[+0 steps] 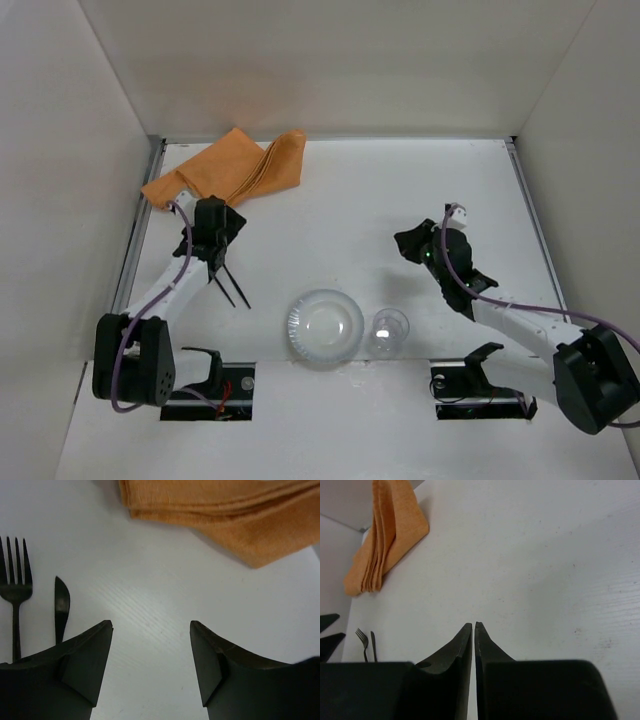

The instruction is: Set the dinner table for one person

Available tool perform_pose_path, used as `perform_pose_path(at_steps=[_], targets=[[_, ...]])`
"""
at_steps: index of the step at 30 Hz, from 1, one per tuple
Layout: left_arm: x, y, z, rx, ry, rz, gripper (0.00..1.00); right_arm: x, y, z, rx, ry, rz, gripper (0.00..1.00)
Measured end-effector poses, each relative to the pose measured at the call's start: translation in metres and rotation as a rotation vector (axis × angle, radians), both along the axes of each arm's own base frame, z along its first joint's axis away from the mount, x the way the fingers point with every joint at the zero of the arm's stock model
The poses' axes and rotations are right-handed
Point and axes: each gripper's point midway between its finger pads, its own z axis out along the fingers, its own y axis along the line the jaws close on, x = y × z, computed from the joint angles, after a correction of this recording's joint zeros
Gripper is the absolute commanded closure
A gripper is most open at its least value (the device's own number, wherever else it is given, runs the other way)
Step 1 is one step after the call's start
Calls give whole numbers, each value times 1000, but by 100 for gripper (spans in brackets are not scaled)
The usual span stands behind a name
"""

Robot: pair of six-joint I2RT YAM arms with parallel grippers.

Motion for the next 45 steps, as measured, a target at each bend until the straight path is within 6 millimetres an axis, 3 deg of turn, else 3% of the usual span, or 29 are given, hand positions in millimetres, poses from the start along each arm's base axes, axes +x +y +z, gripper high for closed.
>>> perform_pose_path(at_steps=[3,7,10,14,20,22,27,30,33,37,40,45], targets=[[22,21,5,-49,-27,87,39,0,2,-9,-10,25,8,76],[48,51,4,-113,-52,188,39,0,3,-14,-10,39,15,51],[67,73,-4,-162,-59,253,39,-1,6,-12,-3,36,28,43],[97,93,-27,-240,-43,296,40,-3,7,-1,19,-2,40,41],[128,89,-71,-310,15,278,46,-3,12,3,35,-19,61,41],[138,85,-69,-326,-7,264,50,-3,13,0,32,-10,65,41],[144,67,-72,-337,-11,227,79,-2,14,-7,24,9,69,41],[148,46,-71,-340,-17,181,87,-2,14,-11,20,19,72,40],[151,2,-69,-350,-26,97,89,-2,15,-11,21,19,72,40],[145,-86,-71,-378,-23,-65,90,-2,14,-12,20,21,72,40],[125,-154,-74,-419,-7,-184,89,-1,13,-11,21,19,68,39],[92,-232,-73,-482,14,-310,82,1,8,-11,22,19,54,30]])
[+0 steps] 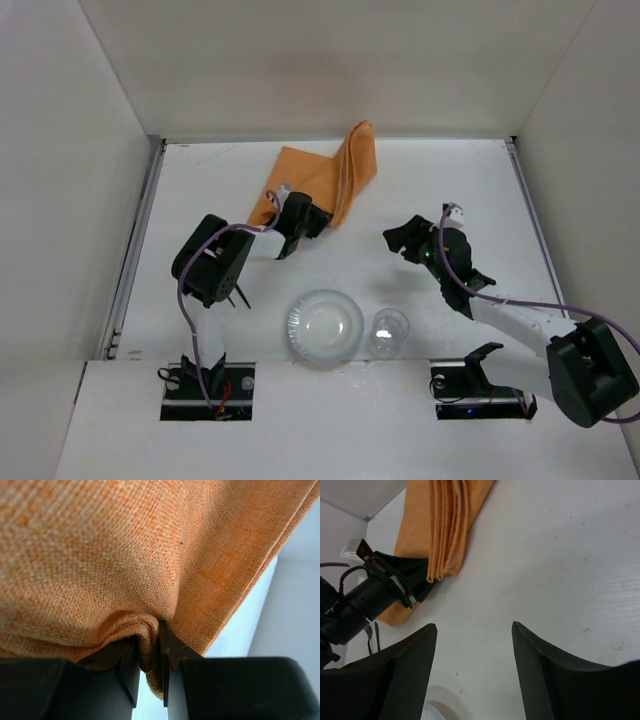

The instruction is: Set the dinner table for one person

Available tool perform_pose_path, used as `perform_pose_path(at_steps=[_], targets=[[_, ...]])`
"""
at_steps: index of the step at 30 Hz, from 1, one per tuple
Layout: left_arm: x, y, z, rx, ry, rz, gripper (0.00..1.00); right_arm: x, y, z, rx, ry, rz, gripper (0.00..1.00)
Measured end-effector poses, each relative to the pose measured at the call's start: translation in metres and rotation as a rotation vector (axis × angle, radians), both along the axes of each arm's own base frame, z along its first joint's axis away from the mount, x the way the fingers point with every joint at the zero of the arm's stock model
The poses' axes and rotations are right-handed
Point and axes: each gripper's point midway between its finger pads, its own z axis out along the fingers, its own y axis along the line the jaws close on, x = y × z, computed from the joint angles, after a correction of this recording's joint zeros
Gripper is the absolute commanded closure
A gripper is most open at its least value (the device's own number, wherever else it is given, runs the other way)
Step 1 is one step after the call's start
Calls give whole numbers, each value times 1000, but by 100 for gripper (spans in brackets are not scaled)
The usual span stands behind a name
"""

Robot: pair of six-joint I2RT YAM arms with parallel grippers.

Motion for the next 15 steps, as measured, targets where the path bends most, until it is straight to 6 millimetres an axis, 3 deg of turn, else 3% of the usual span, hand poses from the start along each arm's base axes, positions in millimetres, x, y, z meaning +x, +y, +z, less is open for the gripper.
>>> perform_pose_path(at_steps=[8,12,15], targets=[[-50,-77,10,-34,-12,-160,54,3,-2,-15,-15,40,-7,18],[-60,-77,40,-44,-63,-182,48,3,0,-34,-32,87,0,14],[-62,-58,83,-66,-148,-170,46,7,5,-51,-34,141,12,12]])
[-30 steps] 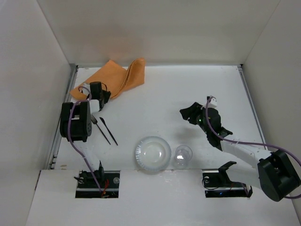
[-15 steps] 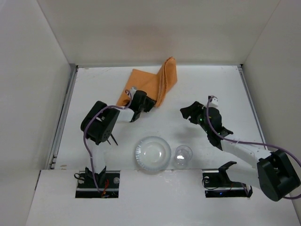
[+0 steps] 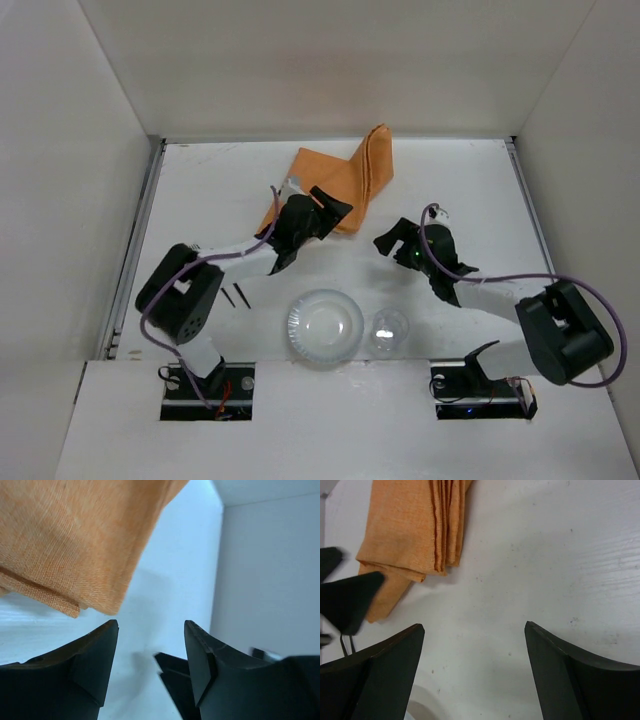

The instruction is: Set the dinner table for one person

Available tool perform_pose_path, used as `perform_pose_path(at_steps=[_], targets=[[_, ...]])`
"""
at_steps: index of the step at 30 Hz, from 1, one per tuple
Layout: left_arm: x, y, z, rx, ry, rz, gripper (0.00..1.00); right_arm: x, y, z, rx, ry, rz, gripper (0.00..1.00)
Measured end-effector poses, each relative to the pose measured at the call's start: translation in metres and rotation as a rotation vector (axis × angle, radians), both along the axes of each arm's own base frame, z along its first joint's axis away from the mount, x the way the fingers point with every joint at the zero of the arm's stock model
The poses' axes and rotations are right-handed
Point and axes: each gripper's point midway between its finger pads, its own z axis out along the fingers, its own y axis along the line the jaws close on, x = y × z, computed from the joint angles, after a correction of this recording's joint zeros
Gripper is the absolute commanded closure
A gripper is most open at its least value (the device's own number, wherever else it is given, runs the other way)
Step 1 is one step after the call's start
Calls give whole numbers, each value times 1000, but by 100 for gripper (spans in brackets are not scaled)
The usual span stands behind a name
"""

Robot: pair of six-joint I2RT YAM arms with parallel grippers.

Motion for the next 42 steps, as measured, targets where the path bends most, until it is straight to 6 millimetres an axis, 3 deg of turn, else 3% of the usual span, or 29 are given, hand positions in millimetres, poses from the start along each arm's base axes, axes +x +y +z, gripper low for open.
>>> perform_pose_path(at_steps=[3,6,8,12,16,19,24,32,38,42], targets=[[-9,26,37,-19,-84,22,45,5,10,-14,20,53,16,12],[-19,60,49,-3,-129,63,45,12,20,-18,52,84,27,13],[-27,87,40,33,-126,98,45,22,27,-15,73,87,27,13],[-35,151,2,130,-47,217,44,52,44,-10,121,85,14,15],[-45,199,-33,202,41,320,44,71,56,-22,164,120,-11,18],[-52,212,-48,228,79,341,44,78,61,-34,195,153,-33,20],[-53,226,-55,243,96,368,44,93,72,-34,241,162,-52,30],[-49,241,-80,259,163,402,44,104,86,-37,278,180,-50,37],[-40,245,-86,251,173,416,44,102,94,-42,282,215,-27,68],[-31,242,-86,244,166,411,45,102,94,-40,287,214,-24,79]])
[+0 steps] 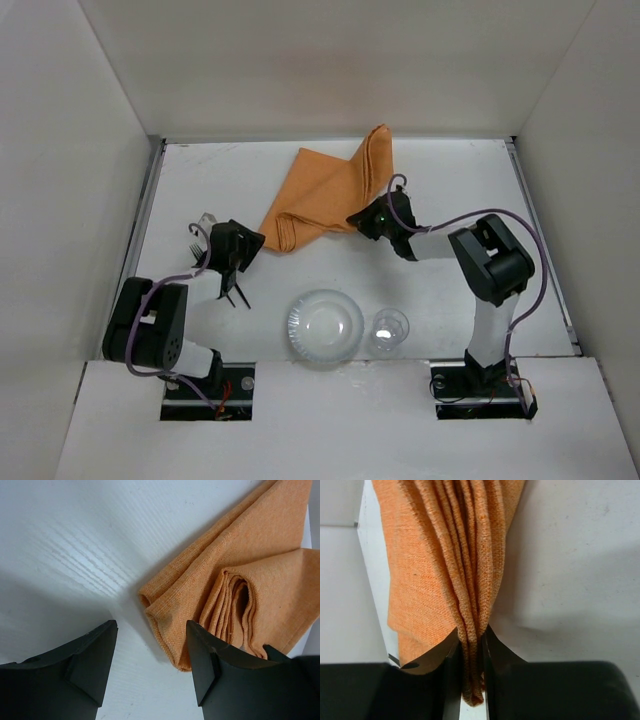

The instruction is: Set the dinner table for one person

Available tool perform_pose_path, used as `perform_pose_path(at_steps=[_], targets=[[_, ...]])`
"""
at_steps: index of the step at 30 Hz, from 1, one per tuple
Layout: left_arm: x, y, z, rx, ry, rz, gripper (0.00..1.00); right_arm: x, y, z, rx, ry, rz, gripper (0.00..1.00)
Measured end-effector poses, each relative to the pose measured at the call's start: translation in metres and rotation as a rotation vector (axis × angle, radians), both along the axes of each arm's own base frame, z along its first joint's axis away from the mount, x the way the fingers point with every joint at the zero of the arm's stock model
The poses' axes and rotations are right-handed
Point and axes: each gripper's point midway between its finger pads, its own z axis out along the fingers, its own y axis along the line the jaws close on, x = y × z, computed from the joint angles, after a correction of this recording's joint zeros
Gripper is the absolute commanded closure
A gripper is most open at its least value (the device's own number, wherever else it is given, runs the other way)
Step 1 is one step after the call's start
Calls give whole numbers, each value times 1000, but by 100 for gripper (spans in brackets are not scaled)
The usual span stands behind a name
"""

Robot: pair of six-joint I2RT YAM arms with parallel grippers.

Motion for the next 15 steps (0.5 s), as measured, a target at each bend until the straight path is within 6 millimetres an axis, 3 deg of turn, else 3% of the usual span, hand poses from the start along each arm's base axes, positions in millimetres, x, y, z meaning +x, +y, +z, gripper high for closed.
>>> perform_pose_path(at_steps=[4,11,15], targets=[[6,-3,0,-8,-9,-6,45,-1,-1,17,3,-29,5,81],[14,-5,0,-14,-10,-9,48,-7,-9,70,-16,-129,30,81],[25,-8,-2,-15,-8,-12,56,-10,-19,84,-55,-160,41,81]])
